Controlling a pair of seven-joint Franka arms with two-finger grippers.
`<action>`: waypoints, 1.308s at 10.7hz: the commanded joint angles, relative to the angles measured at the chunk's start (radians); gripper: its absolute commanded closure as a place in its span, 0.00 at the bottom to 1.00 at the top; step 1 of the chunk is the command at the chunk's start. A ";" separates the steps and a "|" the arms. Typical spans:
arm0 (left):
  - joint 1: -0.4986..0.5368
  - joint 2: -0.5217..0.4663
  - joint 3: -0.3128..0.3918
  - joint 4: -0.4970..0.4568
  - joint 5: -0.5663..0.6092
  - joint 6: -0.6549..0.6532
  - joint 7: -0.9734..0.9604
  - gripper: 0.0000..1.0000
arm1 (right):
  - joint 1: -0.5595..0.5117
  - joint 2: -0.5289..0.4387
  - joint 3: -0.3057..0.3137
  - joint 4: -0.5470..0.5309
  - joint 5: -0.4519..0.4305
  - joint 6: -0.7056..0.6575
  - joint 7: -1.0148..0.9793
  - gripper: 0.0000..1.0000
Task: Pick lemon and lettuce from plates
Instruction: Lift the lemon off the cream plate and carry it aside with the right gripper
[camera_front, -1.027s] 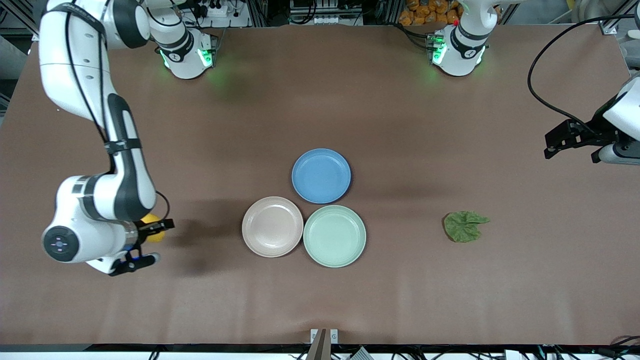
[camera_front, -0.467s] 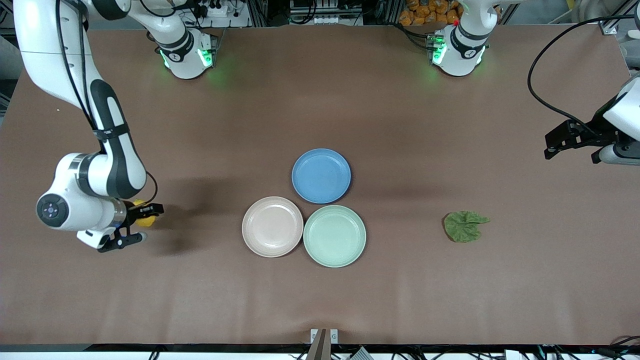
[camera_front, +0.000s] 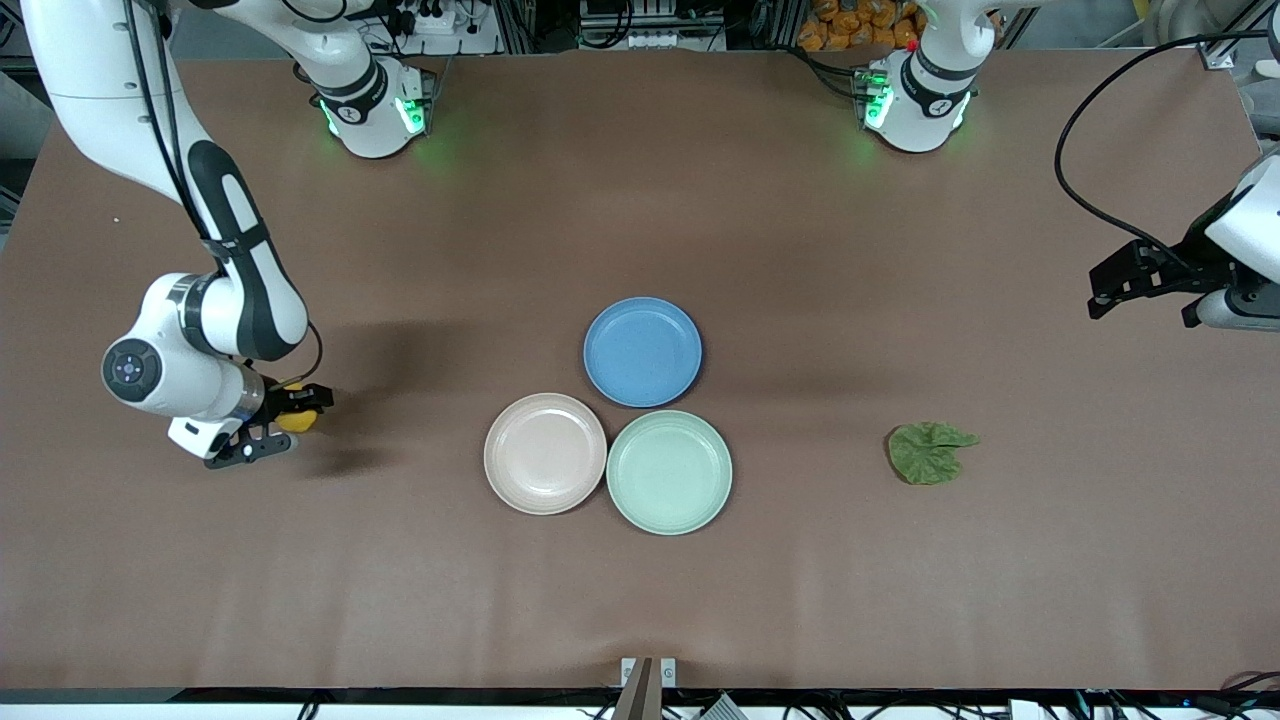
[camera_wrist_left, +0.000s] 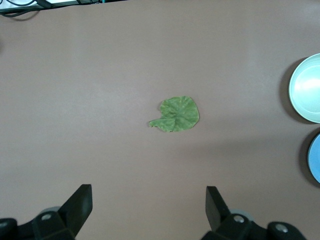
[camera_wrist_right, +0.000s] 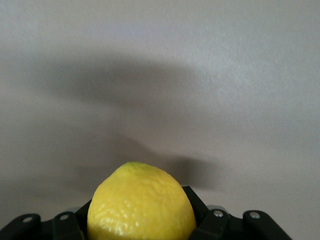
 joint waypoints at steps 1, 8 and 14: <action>0.002 -0.005 -0.005 -0.006 0.003 0.006 -0.018 0.00 | -0.072 -0.038 0.023 -0.084 -0.014 0.071 -0.096 0.79; -0.001 0.004 -0.005 -0.003 0.003 0.015 -0.020 0.00 | -0.066 0.008 0.042 -0.068 0.000 0.094 -0.086 0.00; 0.001 0.005 -0.003 -0.003 0.003 0.015 -0.020 0.00 | -0.074 -0.046 0.043 0.081 0.000 -0.141 -0.034 0.00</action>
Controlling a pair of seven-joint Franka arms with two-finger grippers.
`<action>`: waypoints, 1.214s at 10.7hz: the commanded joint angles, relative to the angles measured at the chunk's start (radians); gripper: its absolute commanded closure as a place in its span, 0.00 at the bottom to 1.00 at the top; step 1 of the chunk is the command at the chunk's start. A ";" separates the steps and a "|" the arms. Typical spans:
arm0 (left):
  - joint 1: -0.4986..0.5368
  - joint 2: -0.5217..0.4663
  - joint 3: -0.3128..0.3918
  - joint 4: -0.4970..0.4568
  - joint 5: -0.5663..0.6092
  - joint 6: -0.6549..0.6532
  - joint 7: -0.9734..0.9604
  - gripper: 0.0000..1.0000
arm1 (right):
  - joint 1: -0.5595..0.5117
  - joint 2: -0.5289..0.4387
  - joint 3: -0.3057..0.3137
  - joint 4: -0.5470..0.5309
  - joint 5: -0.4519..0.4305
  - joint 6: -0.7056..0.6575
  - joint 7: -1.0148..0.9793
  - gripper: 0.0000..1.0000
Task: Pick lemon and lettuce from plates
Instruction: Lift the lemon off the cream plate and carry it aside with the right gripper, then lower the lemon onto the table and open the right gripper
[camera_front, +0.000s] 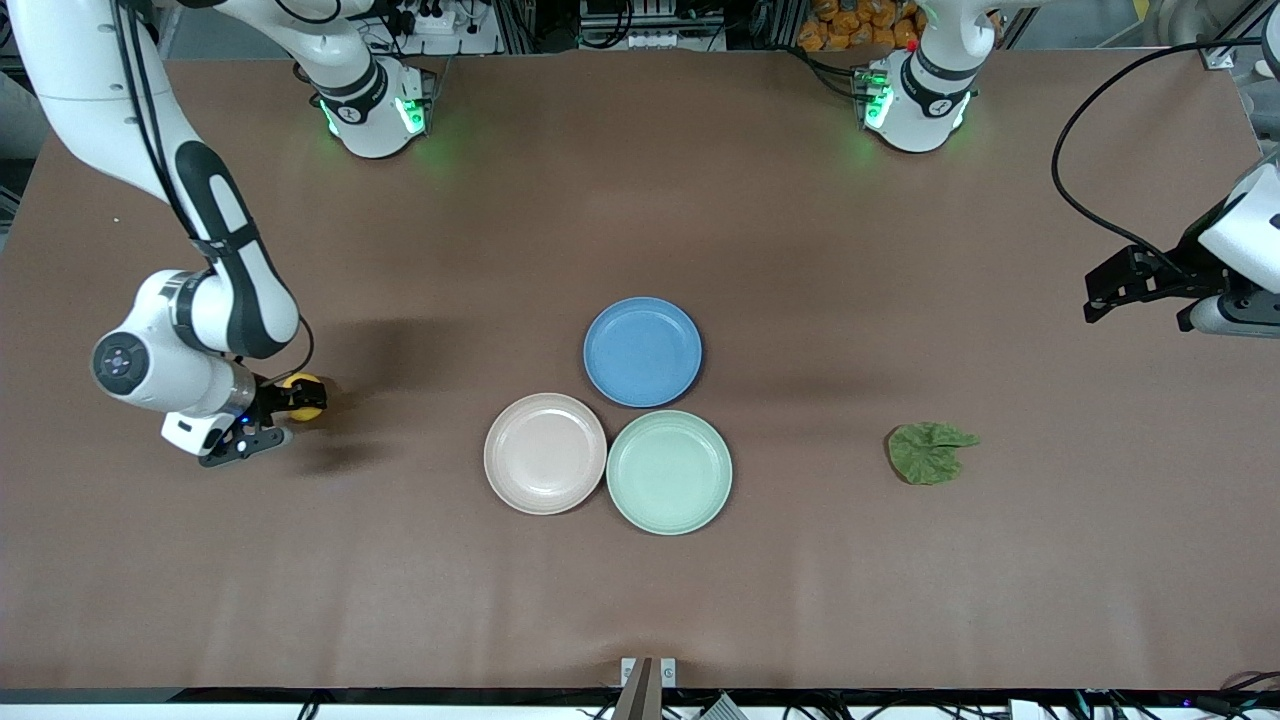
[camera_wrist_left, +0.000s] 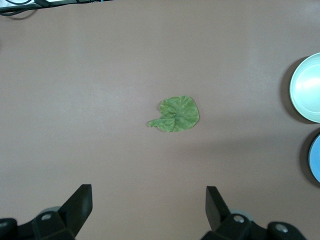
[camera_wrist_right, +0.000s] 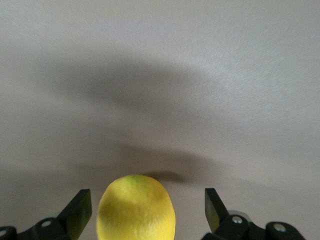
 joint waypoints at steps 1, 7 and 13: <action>0.001 -0.003 -0.002 0.000 0.003 0.008 -0.020 0.00 | -0.019 -0.062 0.010 0.090 -0.001 -0.180 0.100 0.00; 0.000 -0.008 -0.004 -0.002 0.003 -0.005 -0.041 0.00 | -0.011 -0.275 0.011 0.126 -0.015 -0.453 0.353 0.00; 0.009 -0.034 -0.002 0.003 0.007 -0.026 -0.031 0.00 | 0.021 -0.418 0.014 0.294 -0.089 -0.777 0.461 0.00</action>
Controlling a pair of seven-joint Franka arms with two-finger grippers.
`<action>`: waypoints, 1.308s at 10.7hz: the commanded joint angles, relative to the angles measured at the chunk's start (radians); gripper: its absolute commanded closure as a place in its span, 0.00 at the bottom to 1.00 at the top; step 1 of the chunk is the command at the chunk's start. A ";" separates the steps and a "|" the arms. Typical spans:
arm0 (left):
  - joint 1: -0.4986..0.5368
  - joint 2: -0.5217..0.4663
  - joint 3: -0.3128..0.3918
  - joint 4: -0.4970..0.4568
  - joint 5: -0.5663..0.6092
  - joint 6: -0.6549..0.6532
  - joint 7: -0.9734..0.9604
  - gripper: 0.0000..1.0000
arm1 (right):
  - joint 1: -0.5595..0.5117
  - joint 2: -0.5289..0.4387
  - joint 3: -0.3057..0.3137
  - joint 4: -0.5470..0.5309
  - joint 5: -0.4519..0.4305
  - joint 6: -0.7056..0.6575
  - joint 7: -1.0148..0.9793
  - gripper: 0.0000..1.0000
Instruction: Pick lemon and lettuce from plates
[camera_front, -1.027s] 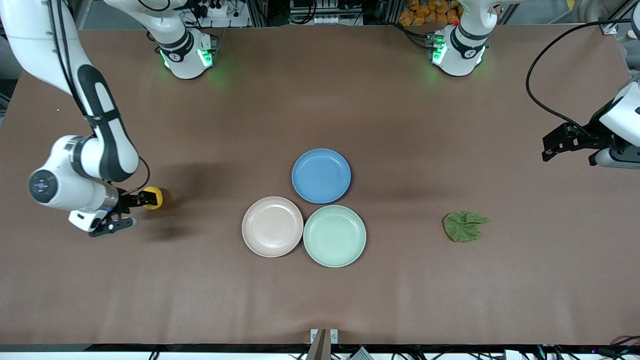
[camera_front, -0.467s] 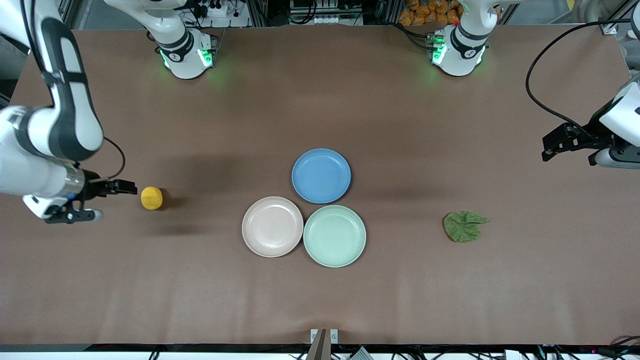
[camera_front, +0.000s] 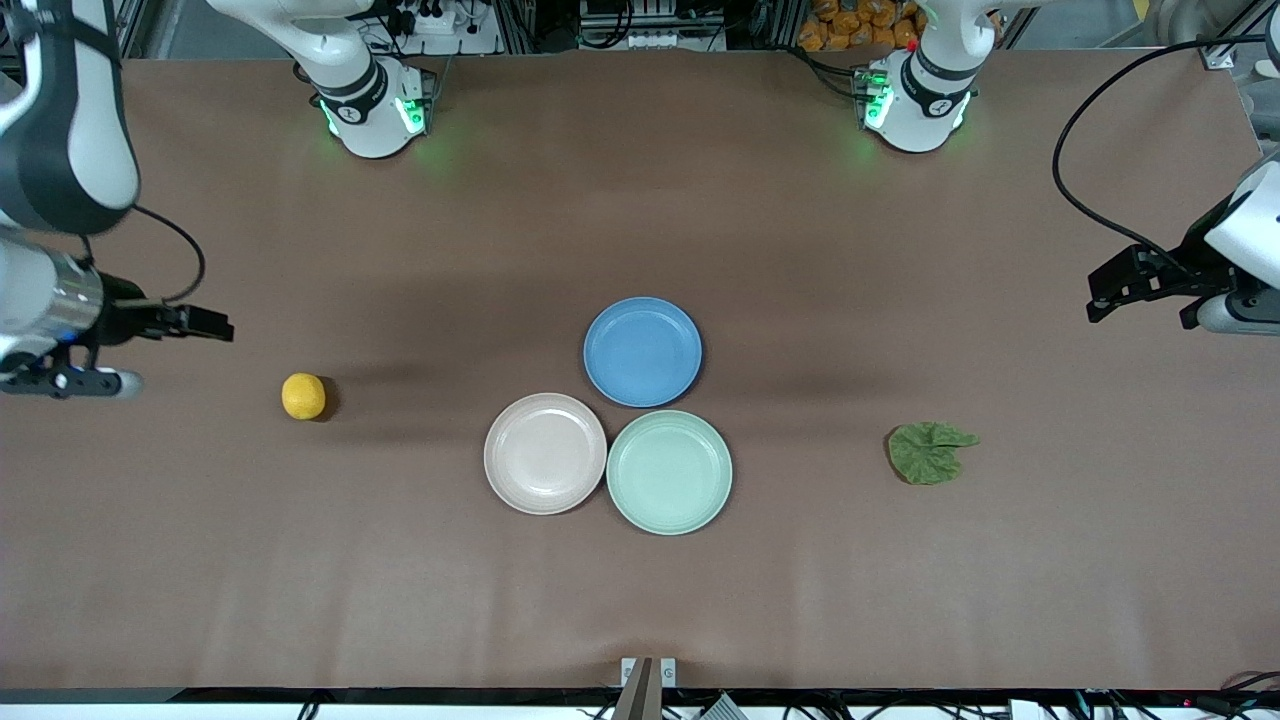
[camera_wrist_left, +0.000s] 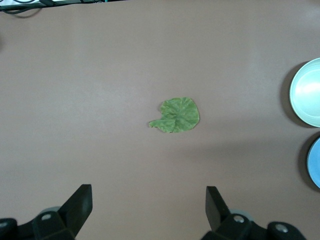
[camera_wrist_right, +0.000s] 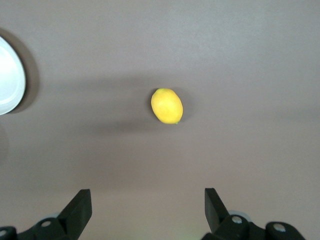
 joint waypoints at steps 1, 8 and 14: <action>0.005 -0.037 -0.005 0.000 0.007 -0.030 -0.011 0.00 | -0.003 -0.060 0.006 0.072 -0.029 -0.122 0.026 0.00; 0.009 -0.063 -0.011 0.014 0.010 -0.054 -0.008 0.00 | -0.012 -0.115 0.066 0.206 -0.029 -0.294 0.028 0.00; 0.005 -0.060 -0.013 0.052 0.007 -0.085 -0.011 0.00 | -0.023 -0.112 0.060 0.194 -0.019 -0.212 0.026 0.00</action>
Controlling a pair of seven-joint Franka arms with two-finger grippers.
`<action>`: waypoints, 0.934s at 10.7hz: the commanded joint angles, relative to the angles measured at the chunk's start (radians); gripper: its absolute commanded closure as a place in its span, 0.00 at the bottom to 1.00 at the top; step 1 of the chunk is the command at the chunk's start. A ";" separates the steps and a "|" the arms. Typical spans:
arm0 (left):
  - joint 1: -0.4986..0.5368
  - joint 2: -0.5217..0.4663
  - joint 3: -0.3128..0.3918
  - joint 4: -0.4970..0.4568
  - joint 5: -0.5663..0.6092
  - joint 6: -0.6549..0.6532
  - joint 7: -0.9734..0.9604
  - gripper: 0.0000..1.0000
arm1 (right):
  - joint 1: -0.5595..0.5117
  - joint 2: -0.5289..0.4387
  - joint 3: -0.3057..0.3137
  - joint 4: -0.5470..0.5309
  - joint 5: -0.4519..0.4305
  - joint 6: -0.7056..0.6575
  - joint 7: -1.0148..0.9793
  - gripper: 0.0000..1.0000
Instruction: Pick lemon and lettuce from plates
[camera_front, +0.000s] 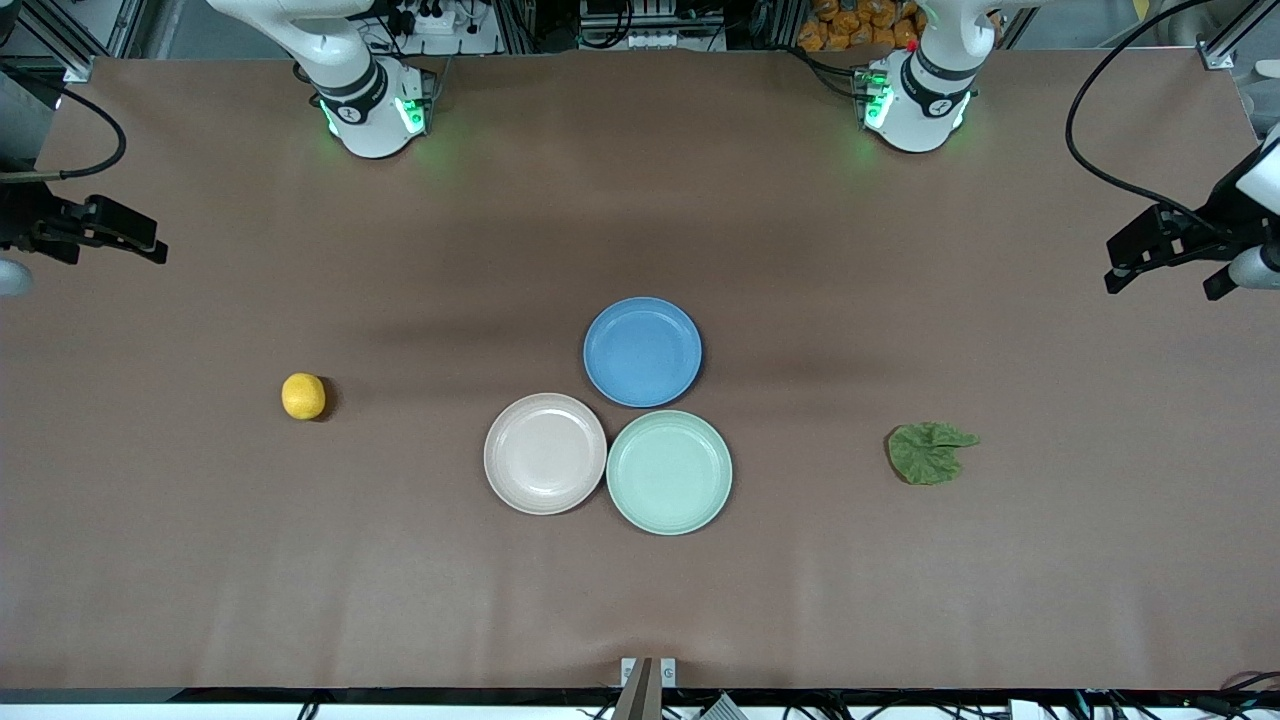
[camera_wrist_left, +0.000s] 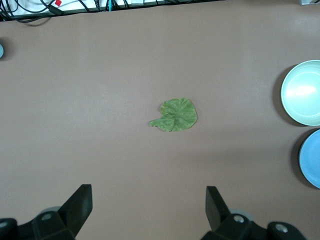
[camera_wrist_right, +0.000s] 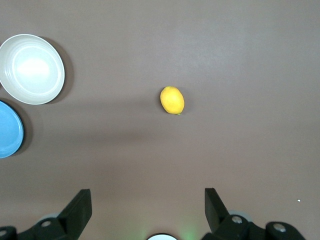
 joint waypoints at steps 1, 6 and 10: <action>0.004 -0.005 -0.008 0.033 0.007 -0.053 -0.011 0.00 | -0.006 -0.004 0.009 -0.013 -0.008 0.034 0.009 0.00; 0.008 -0.003 -0.008 0.040 0.007 -0.081 -0.008 0.00 | -0.001 0.016 0.007 -0.001 -0.020 0.052 0.000 0.00; 0.006 -0.003 -0.010 0.043 0.005 -0.096 -0.008 0.00 | -0.001 0.016 0.006 -0.001 -0.043 0.051 -0.002 0.00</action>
